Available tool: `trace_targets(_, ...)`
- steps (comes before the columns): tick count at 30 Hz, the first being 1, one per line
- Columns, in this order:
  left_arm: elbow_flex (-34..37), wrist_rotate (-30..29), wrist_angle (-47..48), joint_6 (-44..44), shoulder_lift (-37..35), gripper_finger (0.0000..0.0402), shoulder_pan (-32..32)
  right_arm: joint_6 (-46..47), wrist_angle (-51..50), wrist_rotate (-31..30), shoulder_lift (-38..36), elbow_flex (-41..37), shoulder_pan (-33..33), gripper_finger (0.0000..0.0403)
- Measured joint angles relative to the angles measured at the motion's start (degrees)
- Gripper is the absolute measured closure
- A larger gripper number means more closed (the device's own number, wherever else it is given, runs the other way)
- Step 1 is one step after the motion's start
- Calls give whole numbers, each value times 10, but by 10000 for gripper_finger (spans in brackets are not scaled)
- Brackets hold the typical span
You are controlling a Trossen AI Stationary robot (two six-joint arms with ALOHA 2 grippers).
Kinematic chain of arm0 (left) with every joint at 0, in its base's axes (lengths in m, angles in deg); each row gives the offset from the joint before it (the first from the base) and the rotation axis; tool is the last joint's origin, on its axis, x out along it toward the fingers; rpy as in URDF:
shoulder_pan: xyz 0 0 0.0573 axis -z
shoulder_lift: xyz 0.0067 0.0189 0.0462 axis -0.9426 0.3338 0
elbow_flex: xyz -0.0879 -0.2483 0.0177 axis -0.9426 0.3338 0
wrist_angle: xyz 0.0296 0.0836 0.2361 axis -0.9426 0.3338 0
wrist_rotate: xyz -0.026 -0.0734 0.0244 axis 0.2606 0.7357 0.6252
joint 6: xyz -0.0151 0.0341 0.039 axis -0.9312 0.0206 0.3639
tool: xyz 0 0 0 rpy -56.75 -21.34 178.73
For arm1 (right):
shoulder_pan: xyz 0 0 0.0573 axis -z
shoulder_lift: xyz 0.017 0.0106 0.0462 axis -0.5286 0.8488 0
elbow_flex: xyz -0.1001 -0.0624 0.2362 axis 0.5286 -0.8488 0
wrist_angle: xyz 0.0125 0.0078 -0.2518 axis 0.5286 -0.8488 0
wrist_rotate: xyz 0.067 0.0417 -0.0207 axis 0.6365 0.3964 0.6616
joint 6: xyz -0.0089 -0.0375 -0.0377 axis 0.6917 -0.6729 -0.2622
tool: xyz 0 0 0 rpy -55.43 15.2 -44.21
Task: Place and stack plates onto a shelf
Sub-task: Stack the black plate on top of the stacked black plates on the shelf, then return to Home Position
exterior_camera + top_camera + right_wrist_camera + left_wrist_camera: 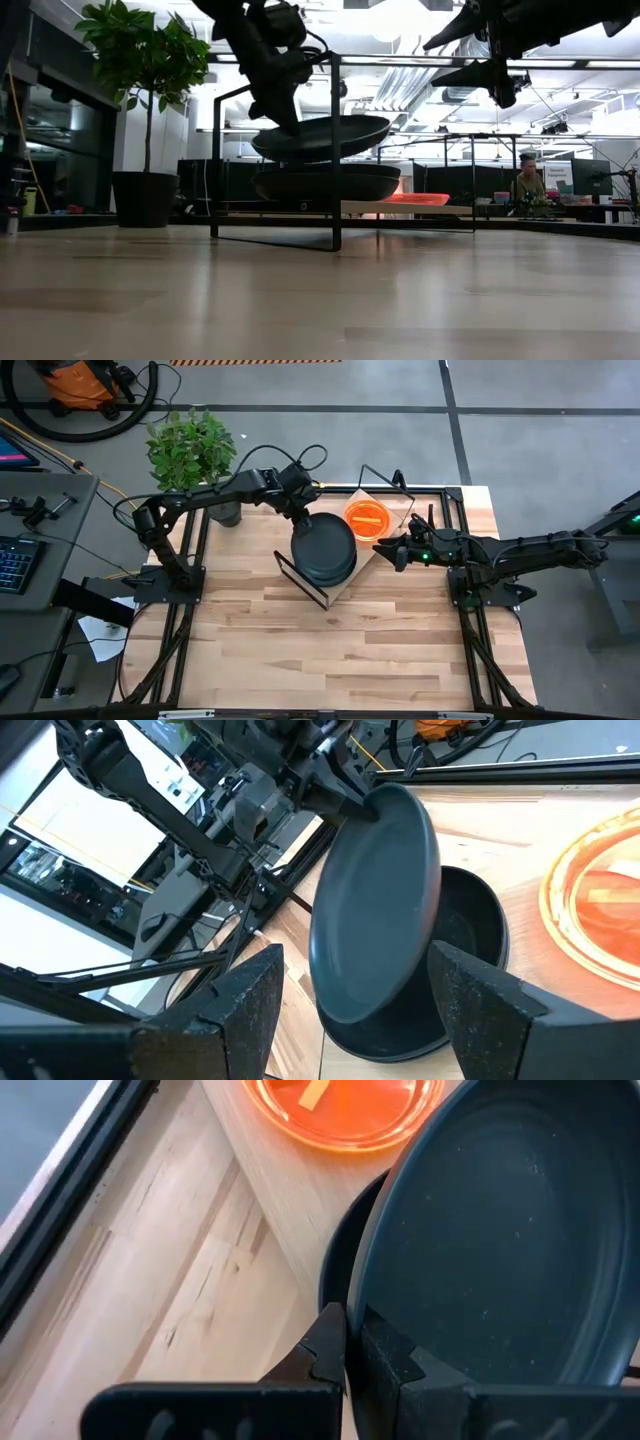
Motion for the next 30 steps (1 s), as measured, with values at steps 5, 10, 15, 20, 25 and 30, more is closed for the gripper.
trace_targets(5,35,-6,-16,-14,1,401,10,0,0,-1,0,0,0,171)
trace_targets(10,66,-6,-54,-44,0,401,25,0,0,-19,0,0,0,171)
trace_targets(15,66,-29,-60,-43,0,394,38,0,0,-31,0,0,0,171)
trace_targets(20,66,-41,-67,-43,0,380,42,0,0,-30,0,0,0,171)
trace_targets(25,66,-42,-73,-43,0,366,41,0,0,-30,0,0,0,171)
trace_targets(30,66,-42,-74,-43,0,336,41,0,0,-30,0,0,0,171)
